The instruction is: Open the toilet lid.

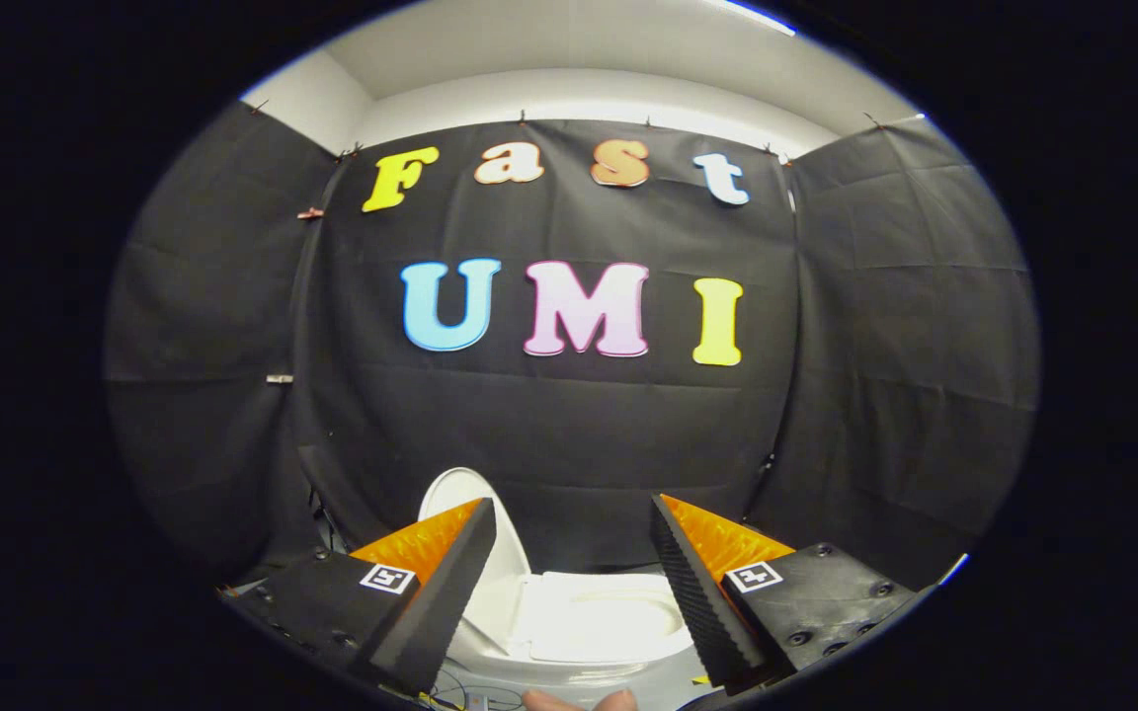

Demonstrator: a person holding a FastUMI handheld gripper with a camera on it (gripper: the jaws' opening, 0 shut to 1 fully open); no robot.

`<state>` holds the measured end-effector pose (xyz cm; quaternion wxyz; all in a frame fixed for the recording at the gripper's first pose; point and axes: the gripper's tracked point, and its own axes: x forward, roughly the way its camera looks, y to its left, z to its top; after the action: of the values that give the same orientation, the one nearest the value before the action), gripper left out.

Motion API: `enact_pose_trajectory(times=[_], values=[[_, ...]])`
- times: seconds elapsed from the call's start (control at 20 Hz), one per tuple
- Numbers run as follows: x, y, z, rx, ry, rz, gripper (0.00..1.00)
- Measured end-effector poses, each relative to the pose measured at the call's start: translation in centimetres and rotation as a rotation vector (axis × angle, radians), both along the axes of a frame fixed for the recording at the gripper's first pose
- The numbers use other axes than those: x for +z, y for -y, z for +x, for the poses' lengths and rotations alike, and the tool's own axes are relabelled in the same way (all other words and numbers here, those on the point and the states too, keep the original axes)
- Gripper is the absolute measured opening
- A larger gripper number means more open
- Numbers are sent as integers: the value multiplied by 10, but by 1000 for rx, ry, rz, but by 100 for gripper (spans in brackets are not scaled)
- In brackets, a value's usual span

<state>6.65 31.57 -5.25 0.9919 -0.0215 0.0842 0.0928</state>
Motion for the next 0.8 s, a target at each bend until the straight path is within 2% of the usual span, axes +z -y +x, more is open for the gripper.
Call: enact_pose_trajectory(times=[0.15,0.4,0.8], values=[[4,48,3,-50,15,10,98],[13,103,-7,-55,34,42,98],[13,131,-28,-10,34,40,98]])
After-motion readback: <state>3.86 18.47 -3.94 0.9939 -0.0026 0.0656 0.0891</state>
